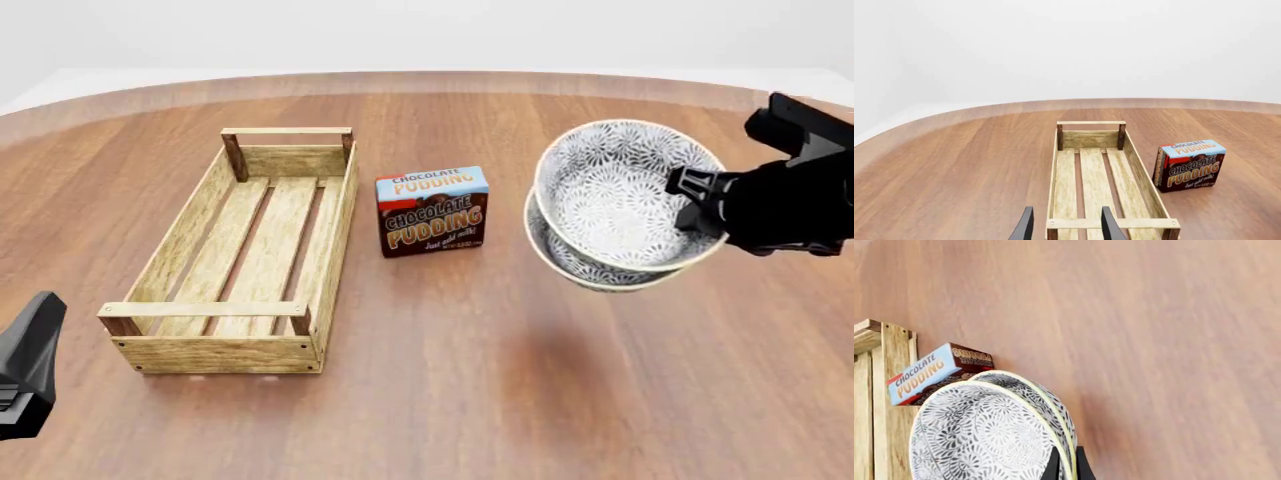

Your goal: Stack the left bowl on the right bowl and place them in the tray.

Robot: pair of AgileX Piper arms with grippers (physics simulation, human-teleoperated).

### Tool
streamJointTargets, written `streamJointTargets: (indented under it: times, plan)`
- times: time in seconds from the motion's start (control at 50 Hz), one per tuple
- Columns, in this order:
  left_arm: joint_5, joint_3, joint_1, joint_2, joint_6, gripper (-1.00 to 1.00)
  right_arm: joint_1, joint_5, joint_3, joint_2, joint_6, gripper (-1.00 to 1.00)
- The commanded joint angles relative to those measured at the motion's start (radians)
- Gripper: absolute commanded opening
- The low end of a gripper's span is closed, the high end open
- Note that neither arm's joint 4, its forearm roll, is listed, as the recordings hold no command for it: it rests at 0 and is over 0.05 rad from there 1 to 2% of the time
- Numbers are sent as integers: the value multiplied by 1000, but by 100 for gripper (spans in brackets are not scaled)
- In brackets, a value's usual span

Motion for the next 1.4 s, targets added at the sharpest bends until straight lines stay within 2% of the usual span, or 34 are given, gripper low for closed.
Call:
streamJointTargets:
  times: [0.02, 0.14, 0.28, 0.52, 0.72, 0.84, 1.34, 1.36, 1.38, 1.4]
  plan:
    - [0, 0, 0, 0, 0, 100, 8, 115, -156, -21, -40, -100]
    - [0, 0, 0, 0, 0, 100, 27, 171, -240, -16, -60, -100]
    - [0, 0, 0, 0, 0, 100, 67, 236, -388, 36, -96, -100]
    - [0, 0, 0, 0, 0, 100, 126, 309, -592, 129, -134, -100]
    - [0, 0, 0, 0, 0, 100, 182, 344, -743, 222, -143, -100]
    - [0, 0, 0, 0, 0, 100, 211, 379, -883, 314, -153, -100]
    - [0, 0, 0, 0, 0, 100, 211, 380, -884, 314, -153, -100]
    - [0, 0, 0, 0, 0, 100, 190, 413, -953, 359, -227, -100]
    - [0, 0, 0, 0, 0, 100, 232, 405, -960, 357, -172, -100]
    - [0, 0, 0, 0, 0, 100, 230, 416, -989, 375, -187, -100]
